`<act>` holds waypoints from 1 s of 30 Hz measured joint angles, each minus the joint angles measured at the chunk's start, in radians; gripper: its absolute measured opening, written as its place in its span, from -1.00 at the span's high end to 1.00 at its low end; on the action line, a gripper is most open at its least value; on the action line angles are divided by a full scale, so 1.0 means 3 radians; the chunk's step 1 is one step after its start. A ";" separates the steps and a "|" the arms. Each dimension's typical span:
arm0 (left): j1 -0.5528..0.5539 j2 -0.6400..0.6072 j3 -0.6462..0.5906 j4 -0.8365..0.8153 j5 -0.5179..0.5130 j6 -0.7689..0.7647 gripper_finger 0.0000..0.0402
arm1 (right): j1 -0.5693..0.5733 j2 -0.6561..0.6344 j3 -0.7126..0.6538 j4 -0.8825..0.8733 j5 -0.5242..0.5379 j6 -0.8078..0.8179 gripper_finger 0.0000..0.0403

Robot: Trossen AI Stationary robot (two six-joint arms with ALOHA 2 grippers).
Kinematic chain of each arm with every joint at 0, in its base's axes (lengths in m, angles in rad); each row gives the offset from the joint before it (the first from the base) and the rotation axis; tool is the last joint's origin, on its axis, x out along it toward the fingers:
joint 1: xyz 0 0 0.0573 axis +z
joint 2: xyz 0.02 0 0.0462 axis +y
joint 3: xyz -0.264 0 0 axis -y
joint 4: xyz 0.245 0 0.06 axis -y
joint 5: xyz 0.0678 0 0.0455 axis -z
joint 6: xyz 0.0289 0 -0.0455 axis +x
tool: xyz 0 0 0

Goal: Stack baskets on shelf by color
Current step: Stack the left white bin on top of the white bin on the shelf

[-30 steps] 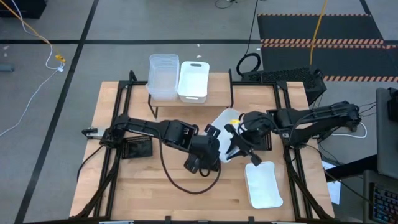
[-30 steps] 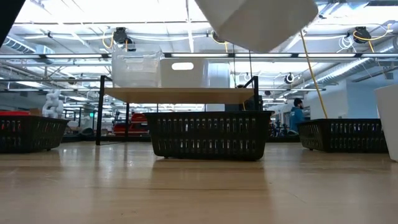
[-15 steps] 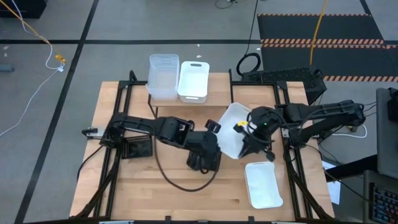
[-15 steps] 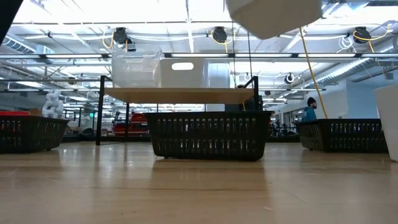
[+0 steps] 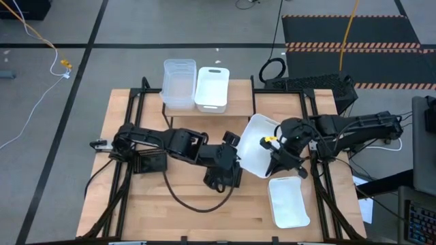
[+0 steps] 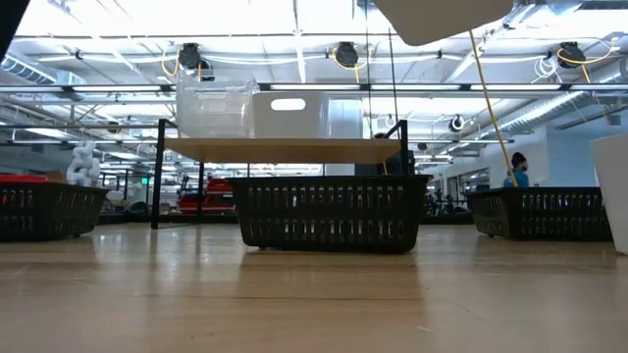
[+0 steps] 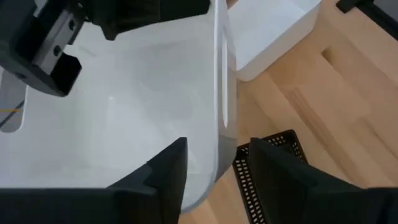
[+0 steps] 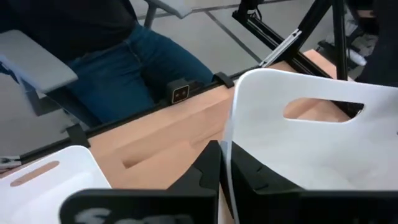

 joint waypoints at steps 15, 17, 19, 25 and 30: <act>0.0198 -0.0057 -0.0013 -0.0313 -0.0217 -0.0142 0.97 | -0.0080 -0.0064 0.0010 0.0027 0.0325 0.0171 0.63; 0.0361 -0.0082 -0.0011 -0.0475 -0.0262 -0.0129 0.97 | -0.0076 -0.0128 0.0009 0.0120 0.0681 0.0256 0.50; 0.0532 -0.0091 -0.0008 -0.0668 -0.0307 -0.0153 0.98 | -0.0079 -0.0221 0.0004 0.0202 0.1020 0.0370 0.38; 0.1108 -0.0095 -0.0006 -0.0830 -0.0400 -0.0171 0.99 | -0.0072 -0.0576 0.0005 0.0414 0.1503 0.0676 0.15; 0.1435 -0.0181 -0.0008 -0.0816 -0.0239 -0.0008 0.99 | -0.0074 -0.0812 0.0005 0.0224 0.1722 0.0793 0.13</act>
